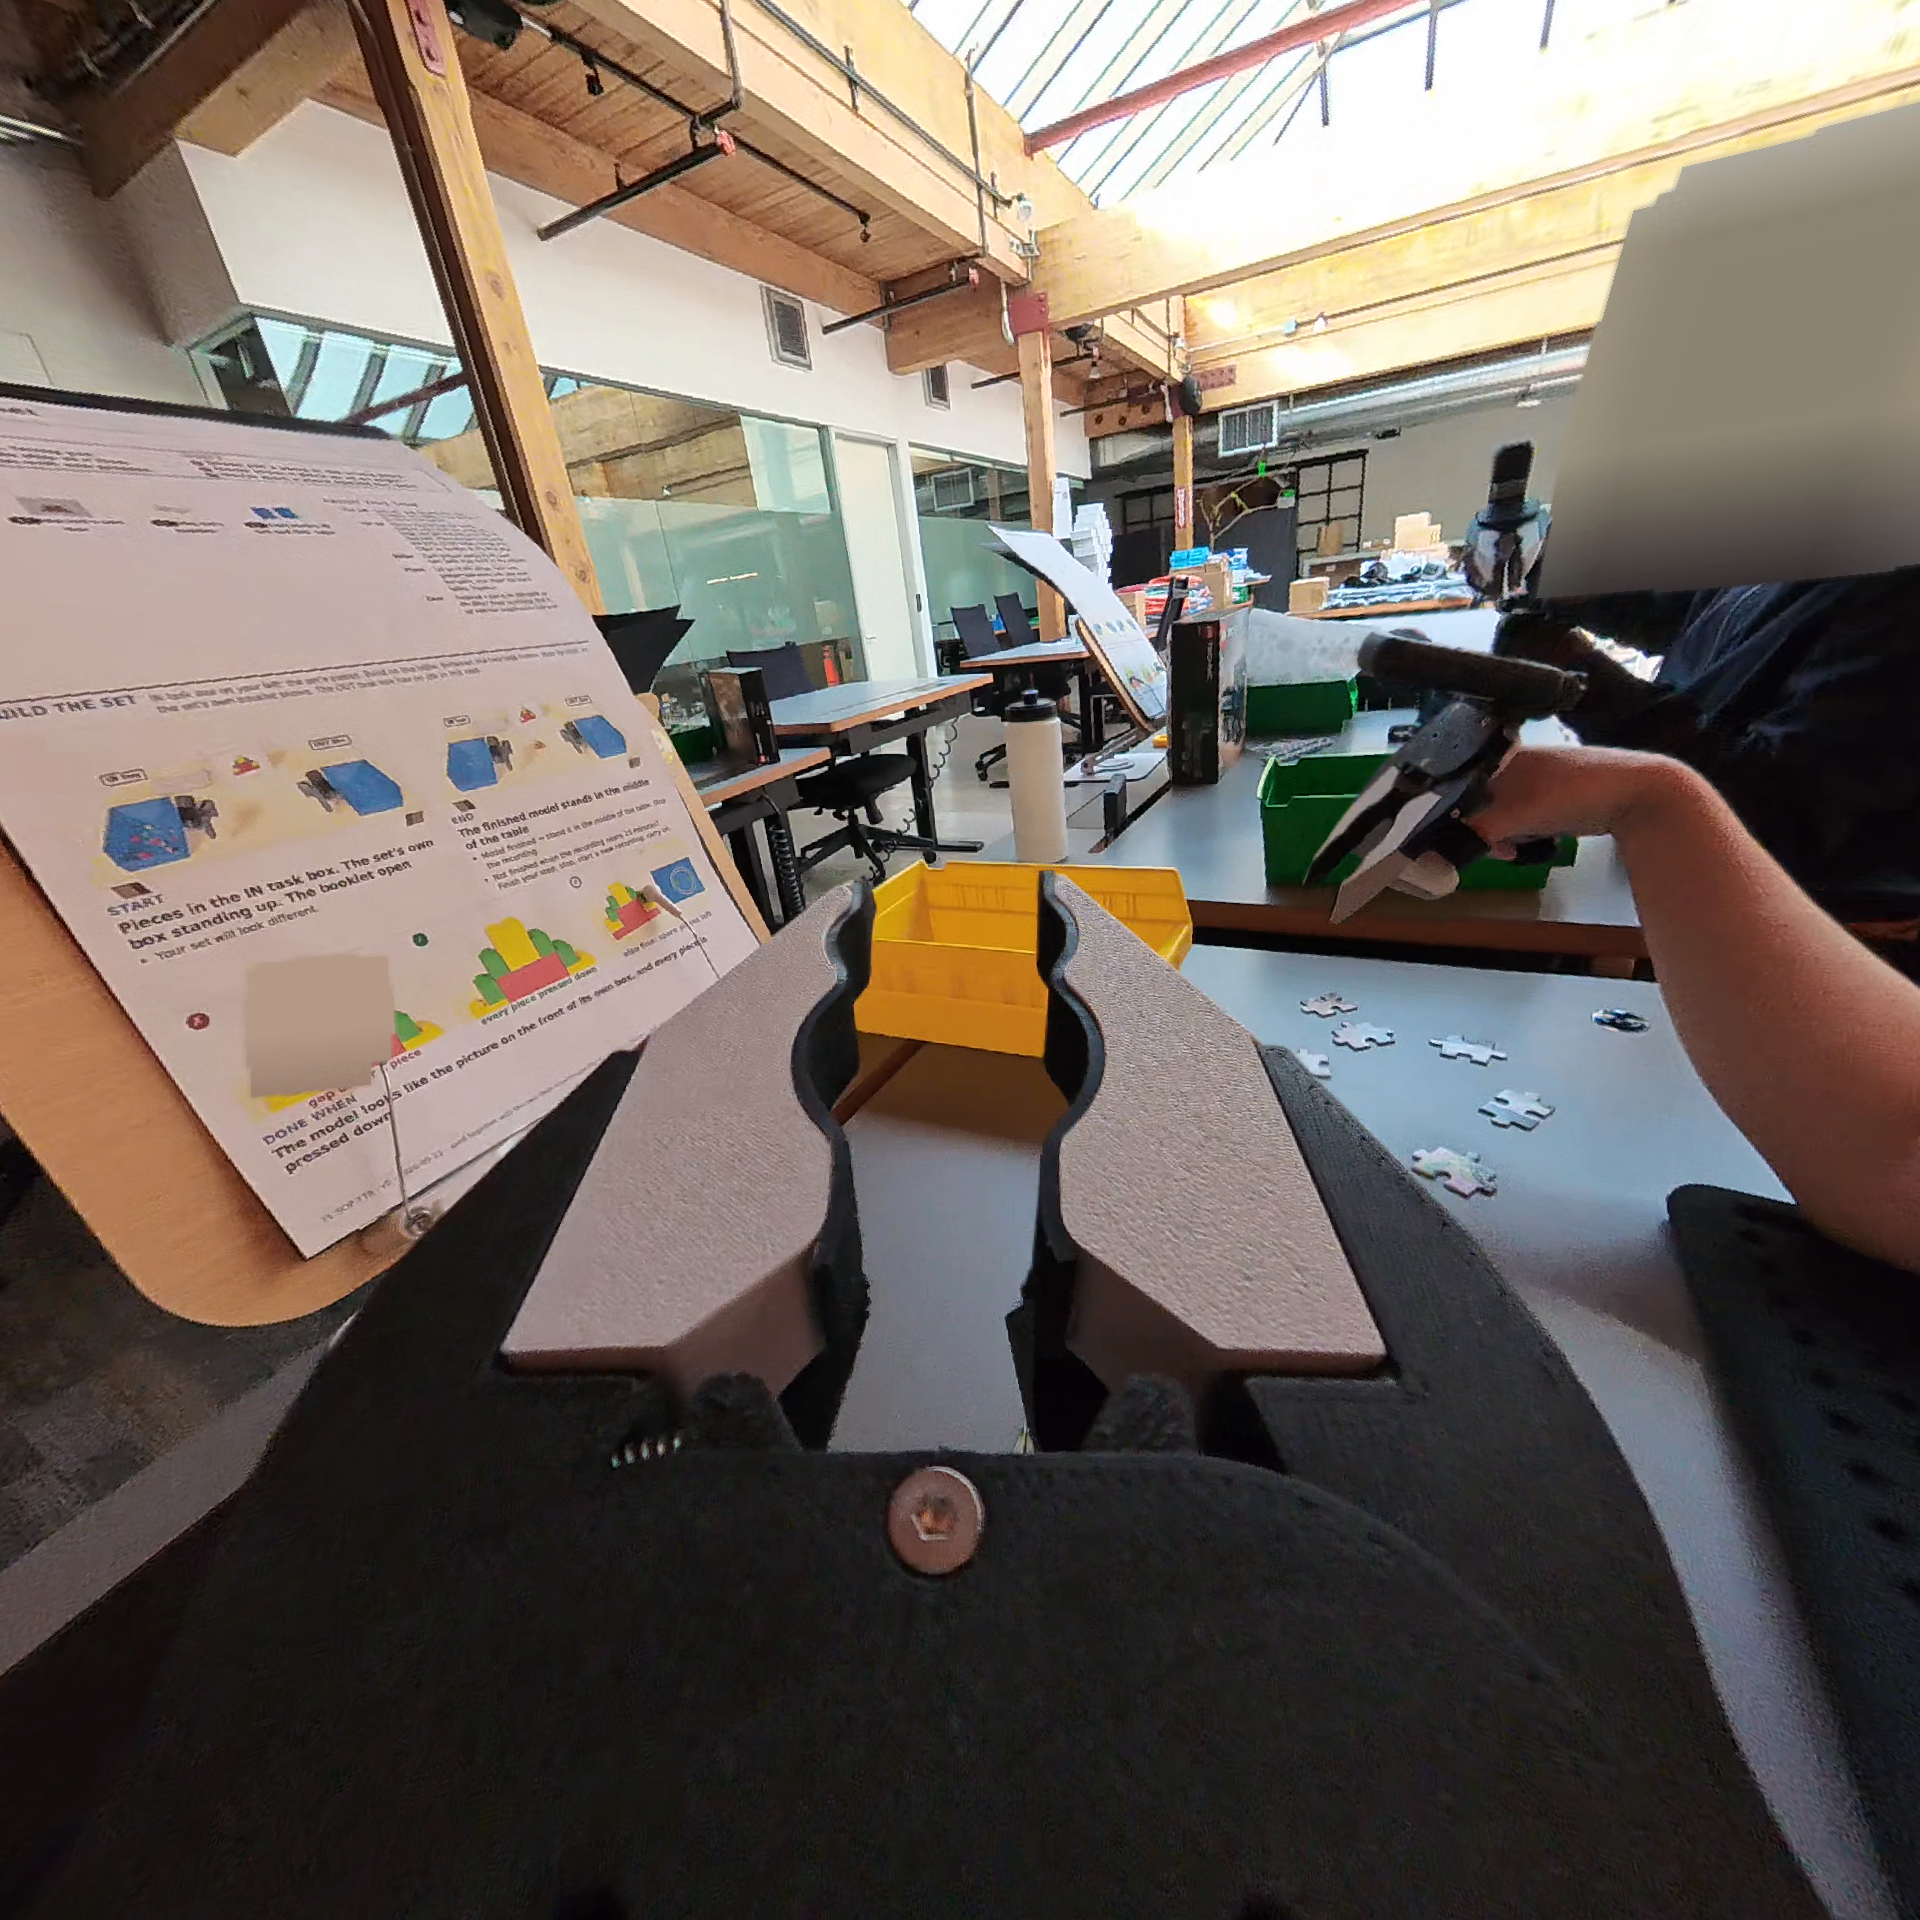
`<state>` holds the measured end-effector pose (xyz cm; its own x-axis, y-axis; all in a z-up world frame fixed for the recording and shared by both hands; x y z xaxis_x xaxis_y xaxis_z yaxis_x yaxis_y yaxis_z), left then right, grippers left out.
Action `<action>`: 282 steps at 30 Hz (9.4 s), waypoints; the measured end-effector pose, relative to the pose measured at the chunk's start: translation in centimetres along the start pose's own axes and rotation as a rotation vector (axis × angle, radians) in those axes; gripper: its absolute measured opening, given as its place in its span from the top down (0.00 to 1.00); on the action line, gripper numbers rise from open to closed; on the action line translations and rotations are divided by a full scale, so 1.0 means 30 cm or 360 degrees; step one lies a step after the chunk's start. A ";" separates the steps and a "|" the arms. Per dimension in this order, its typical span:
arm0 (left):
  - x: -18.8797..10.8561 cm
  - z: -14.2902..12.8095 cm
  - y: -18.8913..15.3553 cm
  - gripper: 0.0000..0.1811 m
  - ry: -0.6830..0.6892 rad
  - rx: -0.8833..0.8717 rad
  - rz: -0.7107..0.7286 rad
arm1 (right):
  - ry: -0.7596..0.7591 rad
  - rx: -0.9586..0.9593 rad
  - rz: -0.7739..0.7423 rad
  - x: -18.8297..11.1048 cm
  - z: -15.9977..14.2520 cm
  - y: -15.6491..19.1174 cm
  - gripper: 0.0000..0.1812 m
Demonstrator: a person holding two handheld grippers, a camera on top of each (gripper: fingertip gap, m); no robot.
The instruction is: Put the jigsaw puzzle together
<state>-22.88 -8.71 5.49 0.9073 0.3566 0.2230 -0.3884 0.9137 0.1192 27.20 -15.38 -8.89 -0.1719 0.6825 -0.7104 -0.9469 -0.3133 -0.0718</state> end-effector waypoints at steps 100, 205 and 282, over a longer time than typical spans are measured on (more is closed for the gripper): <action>0.038 -0.119 -0.110 0.85 0.0517 0.0100 -0.0185 | -0.0211 -0.0221 0.0087 0.160 -0.315 -0.211 0.96; -0.031 -0.129 -0.106 0.85 0.0684 0.0103 -0.0262 | -0.0033 -0.1068 0.1567 0.606 0.225 1.266 0.94; -0.147 -0.212 -0.052 1.00 0.1033 0.0175 -0.0207 | 0.0052 -0.0510 0.0425 0.324 0.008 0.428 0.74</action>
<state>-25.25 -10.46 -1.82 0.8473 0.3209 -0.4232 -0.2521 0.9443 0.2114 13.33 -12.61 -16.55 -0.3864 0.5299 -0.7549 -0.7371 -0.6694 -0.0926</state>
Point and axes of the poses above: each gripper's, where its closed fingertips meet, x out along the fingers, z out of its top, y = z × x across the jaws, the point moved 4 cm from there along -x, back along the fingers, and after that the axes turned 3 degrees about -y, right-handed, at the moved point
